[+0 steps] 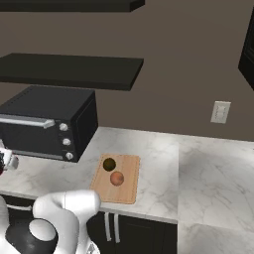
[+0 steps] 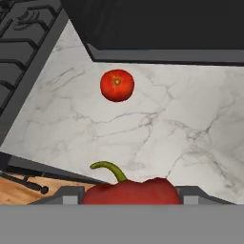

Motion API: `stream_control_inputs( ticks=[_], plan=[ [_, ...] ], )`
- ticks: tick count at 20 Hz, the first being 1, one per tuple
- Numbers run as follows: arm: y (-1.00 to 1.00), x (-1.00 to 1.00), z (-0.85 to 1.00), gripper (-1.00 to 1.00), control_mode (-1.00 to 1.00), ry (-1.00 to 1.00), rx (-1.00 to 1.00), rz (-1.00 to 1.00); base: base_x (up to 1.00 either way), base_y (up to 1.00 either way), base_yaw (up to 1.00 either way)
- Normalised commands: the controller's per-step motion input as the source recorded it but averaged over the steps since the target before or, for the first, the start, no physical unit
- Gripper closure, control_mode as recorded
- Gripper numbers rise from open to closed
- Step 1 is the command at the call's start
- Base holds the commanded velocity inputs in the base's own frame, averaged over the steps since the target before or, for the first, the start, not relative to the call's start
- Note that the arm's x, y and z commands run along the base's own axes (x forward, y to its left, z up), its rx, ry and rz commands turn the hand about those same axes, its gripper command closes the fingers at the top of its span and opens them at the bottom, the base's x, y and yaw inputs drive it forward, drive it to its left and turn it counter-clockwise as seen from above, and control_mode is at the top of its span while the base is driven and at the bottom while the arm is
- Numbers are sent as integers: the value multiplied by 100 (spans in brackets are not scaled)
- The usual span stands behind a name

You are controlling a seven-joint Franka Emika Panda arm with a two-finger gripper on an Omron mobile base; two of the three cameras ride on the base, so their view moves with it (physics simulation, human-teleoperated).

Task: Place the avocado, onion, tomato, and bell pepper on the cutting board.

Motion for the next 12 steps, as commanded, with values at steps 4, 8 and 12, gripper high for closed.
stream_control_inputs(
  ticks=[4,8,12],
  plan=[
    [-51,-35,99,100,-100,-5,-7,0,0,0,0],
    [-78,-22,85,100,-100,-7,-6,0,0,0,0],
    [-88,-12,76,100,-100,-8,-5,0,0,0,0]
  ],
)
